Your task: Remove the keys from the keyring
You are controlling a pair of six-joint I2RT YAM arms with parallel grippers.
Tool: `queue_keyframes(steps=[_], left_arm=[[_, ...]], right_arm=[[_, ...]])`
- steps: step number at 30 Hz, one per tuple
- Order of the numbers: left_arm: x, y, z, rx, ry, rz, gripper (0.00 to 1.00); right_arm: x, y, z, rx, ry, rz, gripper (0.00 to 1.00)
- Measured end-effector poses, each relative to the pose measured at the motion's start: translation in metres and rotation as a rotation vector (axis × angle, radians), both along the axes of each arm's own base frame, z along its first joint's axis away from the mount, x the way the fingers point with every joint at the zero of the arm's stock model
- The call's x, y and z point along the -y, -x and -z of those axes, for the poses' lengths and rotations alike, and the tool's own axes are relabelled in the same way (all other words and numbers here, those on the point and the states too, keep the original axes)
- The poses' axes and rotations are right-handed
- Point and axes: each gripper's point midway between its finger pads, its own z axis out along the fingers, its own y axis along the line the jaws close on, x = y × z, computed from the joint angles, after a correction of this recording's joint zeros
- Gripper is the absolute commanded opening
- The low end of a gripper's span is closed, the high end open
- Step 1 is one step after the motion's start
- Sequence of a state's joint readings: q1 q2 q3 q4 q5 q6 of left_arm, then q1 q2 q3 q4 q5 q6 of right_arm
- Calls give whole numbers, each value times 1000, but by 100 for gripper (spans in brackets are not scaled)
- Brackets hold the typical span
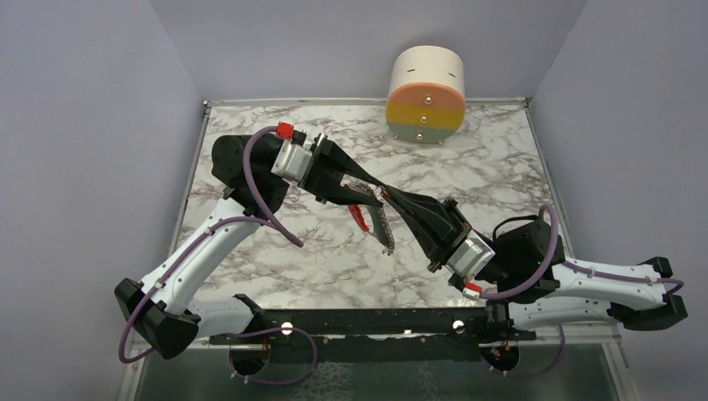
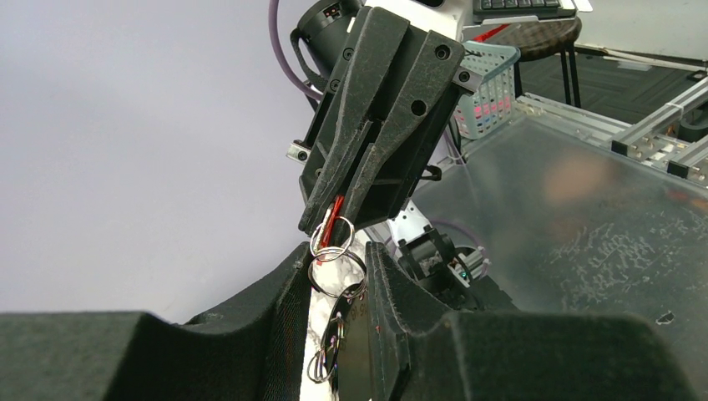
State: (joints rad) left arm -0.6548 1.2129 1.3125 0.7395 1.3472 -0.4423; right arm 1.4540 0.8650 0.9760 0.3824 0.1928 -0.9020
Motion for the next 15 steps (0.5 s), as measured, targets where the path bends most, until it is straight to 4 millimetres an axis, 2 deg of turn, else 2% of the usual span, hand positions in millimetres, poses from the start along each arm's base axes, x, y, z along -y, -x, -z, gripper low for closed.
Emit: queue_keyframes(steps=[15], left_arm=[[0, 0, 0, 3, 1, 0, 9]], right_arm=[[-2, 1, 0, -5, 4, -11, 2]])
